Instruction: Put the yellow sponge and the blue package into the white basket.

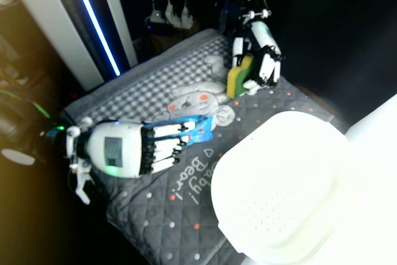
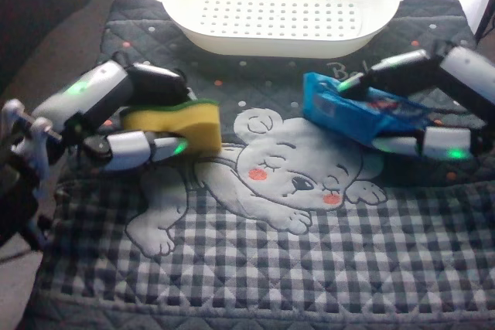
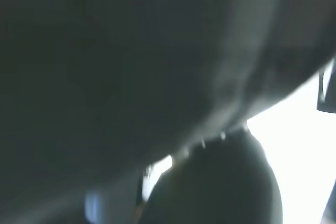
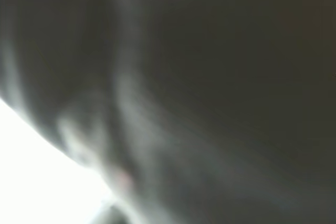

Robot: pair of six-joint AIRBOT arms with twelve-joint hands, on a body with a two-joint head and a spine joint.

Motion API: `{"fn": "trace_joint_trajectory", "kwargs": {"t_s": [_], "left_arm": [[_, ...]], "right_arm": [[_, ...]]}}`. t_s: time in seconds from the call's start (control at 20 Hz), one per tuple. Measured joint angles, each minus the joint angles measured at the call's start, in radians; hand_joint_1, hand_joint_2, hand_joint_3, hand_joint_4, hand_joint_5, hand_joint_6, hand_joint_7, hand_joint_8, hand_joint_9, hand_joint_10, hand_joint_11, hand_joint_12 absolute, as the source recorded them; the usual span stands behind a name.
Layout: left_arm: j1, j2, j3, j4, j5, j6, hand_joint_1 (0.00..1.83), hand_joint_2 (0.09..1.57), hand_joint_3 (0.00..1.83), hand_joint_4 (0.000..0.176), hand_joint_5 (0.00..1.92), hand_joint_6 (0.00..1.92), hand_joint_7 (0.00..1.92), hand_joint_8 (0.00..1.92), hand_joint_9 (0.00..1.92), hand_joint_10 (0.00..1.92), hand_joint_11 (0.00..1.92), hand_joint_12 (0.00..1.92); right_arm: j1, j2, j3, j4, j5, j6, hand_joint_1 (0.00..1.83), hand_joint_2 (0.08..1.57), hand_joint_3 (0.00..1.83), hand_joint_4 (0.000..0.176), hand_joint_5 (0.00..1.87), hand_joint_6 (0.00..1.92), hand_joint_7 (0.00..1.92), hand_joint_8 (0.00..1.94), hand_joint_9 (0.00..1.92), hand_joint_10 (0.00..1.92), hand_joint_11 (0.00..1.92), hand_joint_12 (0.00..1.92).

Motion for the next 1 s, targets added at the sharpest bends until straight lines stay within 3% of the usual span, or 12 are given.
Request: {"fn": "trace_joint_trajectory", "kwargs": {"t_s": [0.05, 0.1, 0.2, 0.3, 0.45, 0.55, 0.65, 0.7, 0.75, 0.8, 0.9, 1.0], "left_arm": [[-0.050, 0.021, -0.007, 0.065, 0.017, -0.008, 1.39, 1.05, 0.01, 0.000, 0.99, 0.81, 1.15, 0.61, 1.15, 0.97, 1.02, 1.04], [-0.106, 0.031, -0.009, 0.093, 0.007, -0.026, 1.40, 1.02, 0.00, 0.000, 1.14, 0.48, 1.19, 0.60, 1.19, 0.93, 1.05, 1.00], [-0.218, 0.043, -0.008, 0.162, -0.042, -0.034, 1.40, 1.04, 0.00, 0.000, 1.02, 0.86, 1.17, 0.53, 1.16, 0.86, 1.06, 0.78], [-0.316, 0.049, 0.010, 0.244, -0.050, -0.038, 1.39, 1.05, 0.00, 0.000, 1.01, 0.89, 1.12, 0.65, 1.11, 0.90, 1.04, 0.70], [-0.465, 0.008, 0.101, 0.296, 0.060, -0.040, 1.39, 1.06, 0.00, 0.000, 0.96, 0.93, 1.11, 0.68, 1.10, 0.95, 1.07, 0.70], [-0.564, -0.026, 0.172, 0.310, 0.143, -0.037, 1.39, 1.07, 0.00, 0.000, 0.95, 0.90, 1.11, 0.72, 1.09, 0.98, 1.10, 0.68], [-0.647, -0.095, 0.257, 0.328, 0.236, -0.035, 1.39, 1.07, 0.00, 0.000, 0.97, 0.92, 1.12, 0.66, 1.04, 1.04, 1.03, 0.64], [-0.668, -0.123, 0.294, 0.330, 0.278, -0.035, 1.39, 1.07, 0.00, 0.000, 0.97, 0.92, 1.12, 0.66, 1.04, 1.04, 1.04, 0.63], [-0.678, -0.163, 0.343, 0.330, 0.325, -0.032, 1.39, 1.06, 0.00, 0.000, 0.99, 0.88, 1.13, 0.66, 1.05, 1.04, 1.05, 0.60], [-0.684, -0.204, 0.391, 0.330, 0.376, -0.032, 1.39, 1.06, 0.00, 0.000, 0.97, 0.88, 1.13, 0.65, 1.08, 1.01, 1.11, 0.54], [-0.698, -0.293, 0.494, 0.350, 0.502, -0.024, 1.39, 1.08, 0.00, 0.000, 0.93, 0.88, 1.10, 0.74, 1.04, 1.09, 1.12, 0.58], [-0.713, -0.373, 0.599, 0.356, 0.598, -0.024, 1.27, 1.09, 0.00, 0.000, 1.01, 0.75, 1.10, 0.98, 1.15, 0.52, 0.96, 1.04]], "right_arm": [[0.037, 0.000, 0.000, -0.034, -0.026, -0.003, 1.50, 1.03, 0.00, 0.000, 1.05, 0.71, 1.23, 0.41, 1.20, 0.70, 0.89, 1.38], [0.068, -0.002, 0.000, -0.071, -0.050, -0.005, 1.49, 1.09, 0.00, 0.000, 0.90, 0.93, 1.05, 0.67, 1.06, 0.87, 0.80, 1.48], [0.131, -0.005, -0.005, -0.140, -0.064, -0.003, 1.49, 1.13, 0.00, 0.000, 0.78, 1.11, 0.91, 0.88, 1.00, 0.94, 0.79, 1.53], [0.214, -0.002, 0.004, -0.178, -0.066, 0.000, 1.49, 1.08, 0.00, 0.000, 0.87, 1.00, 1.01, 0.72, 1.15, 0.73, 0.92, 1.43], [0.333, 0.004, 0.047, -0.158, -0.070, -0.039, 1.49, 1.09, 0.00, 0.000, 0.92, 1.11, 0.92, 0.81, 1.05, 0.81, 0.94, 1.34], [0.416, -0.008, 0.070, -0.160, -0.116, -0.108, 1.47, 1.18, 0.00, 0.000, 0.69, 1.38, 0.72, 1.04, 0.86, 1.06, 0.82, 1.51], [0.489, -0.041, 0.130, -0.153, -0.186, -0.158, 1.48, 1.12, 0.00, 0.000, 0.80, 1.28, 0.87, 0.86, 0.99, 0.88, 0.94, 1.38], [0.505, -0.074, 0.176, -0.139, -0.217, -0.160, 1.39, 1.13, 0.00, 0.000, 0.83, 1.31, 0.89, 0.89, 1.00, 0.98, 1.03, 0.86], [0.512, -0.121, 0.242, -0.126, -0.264, -0.145, 1.47, 1.09, 0.00, 0.000, 0.85, 1.19, 0.95, 0.77, 1.06, 0.83, 0.99, 1.24], [0.512, -0.168, 0.309, -0.122, -0.310, -0.103, 1.48, 1.15, 0.00, 0.000, 0.75, 1.27, 0.83, 0.88, 0.95, 0.97, 0.85, 1.49], [0.511, -0.229, 0.403, -0.129, -0.428, -0.033, 1.48, 1.16, 0.00, 0.000, 0.70, 1.23, 0.83, 0.92, 0.95, 1.03, 0.79, 1.59], [0.521, -0.292, 0.488, -0.140, -0.520, -0.019, 1.48, 1.14, 0.00, 0.000, 0.72, 1.14, 0.90, 0.83, 0.97, 1.03, 0.79, 1.61]]}}
